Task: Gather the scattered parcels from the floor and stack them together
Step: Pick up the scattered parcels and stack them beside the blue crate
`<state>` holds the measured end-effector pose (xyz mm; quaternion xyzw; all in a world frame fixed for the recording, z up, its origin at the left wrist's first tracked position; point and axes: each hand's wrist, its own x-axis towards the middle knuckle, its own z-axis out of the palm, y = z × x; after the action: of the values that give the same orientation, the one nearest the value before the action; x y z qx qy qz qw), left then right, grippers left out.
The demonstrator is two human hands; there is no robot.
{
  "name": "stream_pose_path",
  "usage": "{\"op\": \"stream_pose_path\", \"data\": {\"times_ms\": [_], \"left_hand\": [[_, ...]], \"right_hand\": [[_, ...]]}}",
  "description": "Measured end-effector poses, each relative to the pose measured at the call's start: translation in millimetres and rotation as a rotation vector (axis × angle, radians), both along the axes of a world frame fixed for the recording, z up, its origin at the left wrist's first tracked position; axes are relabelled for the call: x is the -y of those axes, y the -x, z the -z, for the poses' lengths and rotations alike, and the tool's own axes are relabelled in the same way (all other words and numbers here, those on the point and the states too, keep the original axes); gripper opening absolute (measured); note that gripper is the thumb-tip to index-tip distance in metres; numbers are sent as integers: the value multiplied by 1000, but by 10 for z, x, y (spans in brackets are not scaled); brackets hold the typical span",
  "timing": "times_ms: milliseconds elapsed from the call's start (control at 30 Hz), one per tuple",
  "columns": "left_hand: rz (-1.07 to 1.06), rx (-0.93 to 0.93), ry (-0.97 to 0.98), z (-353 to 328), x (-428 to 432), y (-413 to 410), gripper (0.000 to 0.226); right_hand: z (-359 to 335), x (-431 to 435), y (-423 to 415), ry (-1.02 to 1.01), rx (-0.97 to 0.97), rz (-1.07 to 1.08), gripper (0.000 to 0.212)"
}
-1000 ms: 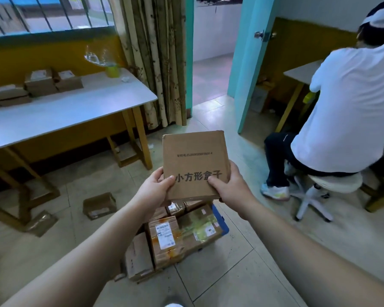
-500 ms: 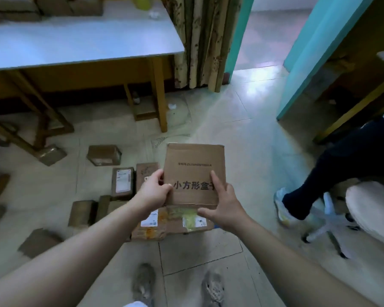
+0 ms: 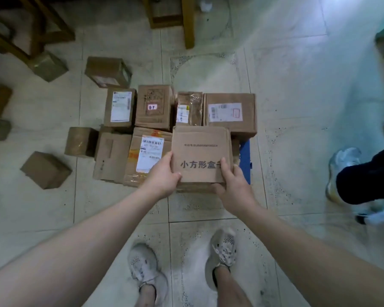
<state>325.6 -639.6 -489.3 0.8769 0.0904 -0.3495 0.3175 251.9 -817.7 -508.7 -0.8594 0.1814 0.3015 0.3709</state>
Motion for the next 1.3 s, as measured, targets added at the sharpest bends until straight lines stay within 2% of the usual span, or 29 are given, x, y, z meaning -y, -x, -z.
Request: {"op": "stream_pose_path", "data": {"times_ms": [200, 333, 433, 533, 733, 833, 967, 1133, 1300], "left_hand": [[95, 52, -128, 784, -124, 11, 71], [326, 162, -304, 1158, -279, -50, 71], [355, 73, -428, 1354, -459, -105, 71], [405, -52, -427, 1442, -587, -120, 70], [292, -27, -295, 1154, -756, -194, 70], [208, -27, -243, 697, -1003, -160, 71], [80, 12, -209, -209, -1552, -96, 70], [-6, 22, -122, -1456, -2556, 123, 69], [-94, 111, -145, -2450, -3494, 347, 68]], "right_hand": [[814, -244, 80, 10, 33, 88, 79], [1178, -369, 21, 84, 59, 103, 77], [1330, -415, -27, 108, 37, 95, 75], [1401, -374, -54, 131, -47, 17, 80], [1159, -278, -195, 268, -194, -111, 84], [726, -420, -318, 302, -166, -146, 84], [-233, -842, -531, 334, -74, -236, 76], [-1560, -1739, -610, 297, -10, -351, 68], [-2604, -2715, -694, 290, 68, -428, 65]]}}
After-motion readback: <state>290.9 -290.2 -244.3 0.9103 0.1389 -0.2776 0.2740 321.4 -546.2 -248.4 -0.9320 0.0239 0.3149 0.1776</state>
